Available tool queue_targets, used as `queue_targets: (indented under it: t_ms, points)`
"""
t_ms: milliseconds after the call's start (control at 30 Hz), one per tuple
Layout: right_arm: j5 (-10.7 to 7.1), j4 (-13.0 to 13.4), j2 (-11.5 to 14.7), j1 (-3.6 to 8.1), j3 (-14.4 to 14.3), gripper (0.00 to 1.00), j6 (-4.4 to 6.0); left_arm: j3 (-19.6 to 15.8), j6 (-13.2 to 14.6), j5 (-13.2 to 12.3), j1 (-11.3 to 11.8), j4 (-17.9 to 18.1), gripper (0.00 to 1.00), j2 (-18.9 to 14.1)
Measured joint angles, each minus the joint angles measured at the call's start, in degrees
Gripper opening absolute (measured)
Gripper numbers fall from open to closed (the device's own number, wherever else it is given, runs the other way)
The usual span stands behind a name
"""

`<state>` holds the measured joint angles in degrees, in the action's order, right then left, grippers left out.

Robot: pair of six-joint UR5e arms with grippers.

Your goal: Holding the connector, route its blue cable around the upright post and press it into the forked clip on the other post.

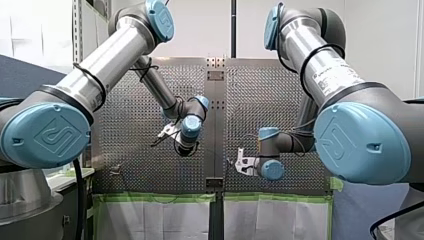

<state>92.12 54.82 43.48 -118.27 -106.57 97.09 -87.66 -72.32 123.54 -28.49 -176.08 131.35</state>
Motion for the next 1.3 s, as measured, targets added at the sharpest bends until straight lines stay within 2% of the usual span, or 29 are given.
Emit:
queue_targets:
  t_ms: [300,533,700,933,1300]
  points:
    - [-0.46,1.4,0.0,0.10,0.1,0.00,-0.05,0.0,-4.2,-4.2,-1.0,4.2,0.99,0.0]
    - [-3.00,1.5,0.0,0.24,0.2,0.00,-0.20,-0.5,-8.1,-8.1,-2.0,8.0,0.99,0.0]
    - [-4.33,1.4,0.0,0.44,0.5,0.00,-0.20,-2.4,-10.8,-10.8,-2.3,10.8,0.99,0.0]
    - [-7.21,0.9,0.0,0.86,0.9,0.00,0.01,-5.9,-14.4,-14.2,-2.4,14.4,0.99,0.0]
    - [-10.82,0.7,0.0,1.04,1.0,0.00,0.15,-8.9,-20.0,-12.5,-3.2,20.0,0.99,0.0]
